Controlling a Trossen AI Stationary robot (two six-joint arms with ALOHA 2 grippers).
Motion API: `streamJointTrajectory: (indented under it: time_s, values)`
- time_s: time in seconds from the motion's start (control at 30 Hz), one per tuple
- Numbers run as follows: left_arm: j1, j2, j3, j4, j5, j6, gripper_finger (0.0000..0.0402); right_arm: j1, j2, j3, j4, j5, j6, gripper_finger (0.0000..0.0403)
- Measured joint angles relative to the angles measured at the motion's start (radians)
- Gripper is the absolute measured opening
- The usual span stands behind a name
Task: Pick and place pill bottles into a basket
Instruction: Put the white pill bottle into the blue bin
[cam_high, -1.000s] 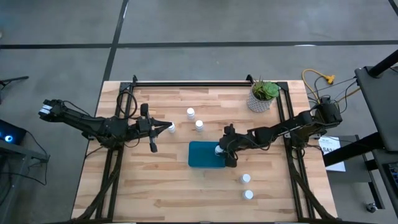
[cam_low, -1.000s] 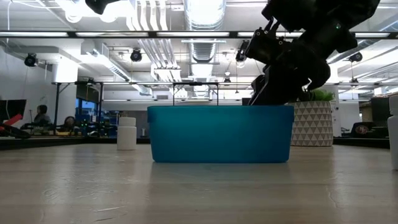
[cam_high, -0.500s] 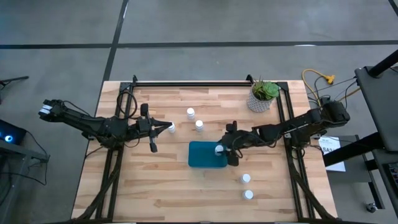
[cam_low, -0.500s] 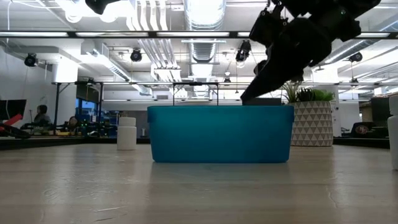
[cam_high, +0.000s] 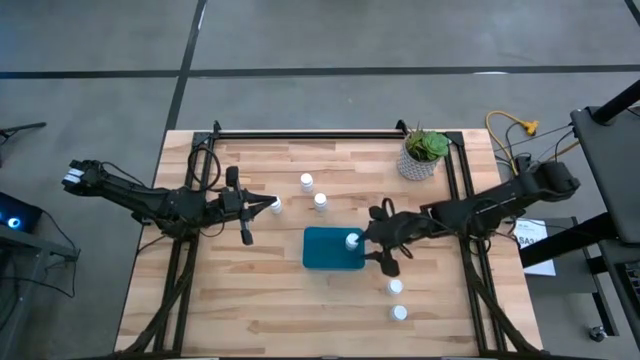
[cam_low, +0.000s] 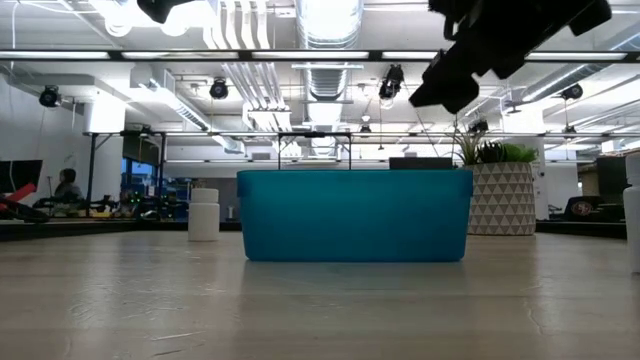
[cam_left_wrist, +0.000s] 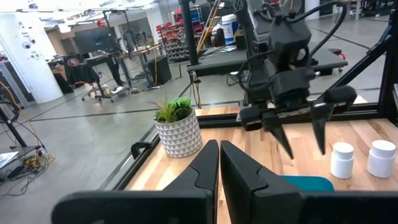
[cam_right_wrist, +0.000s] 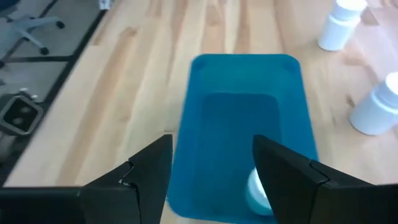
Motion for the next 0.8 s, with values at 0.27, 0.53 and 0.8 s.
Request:
streamJointTrajectory:
  time_s: [0.27,0.53,0.8]
  values:
    - [0.0,0.0,0.0,0.0,0.0,0.0,0.0,0.064,-0.048,0.0,-0.021,-0.001,-0.008,0.0215]
    - [0.0,0.0,0.0,0.0,0.0,0.0,0.0,0.119,-0.052,0.036,-0.171,0.003,0.028,0.0215]
    - [0.0,0.0,0.0,0.001,0.0,0.0,0.0,0.194,-0.039,0.082,-0.215,0.008,0.027,0.0215]
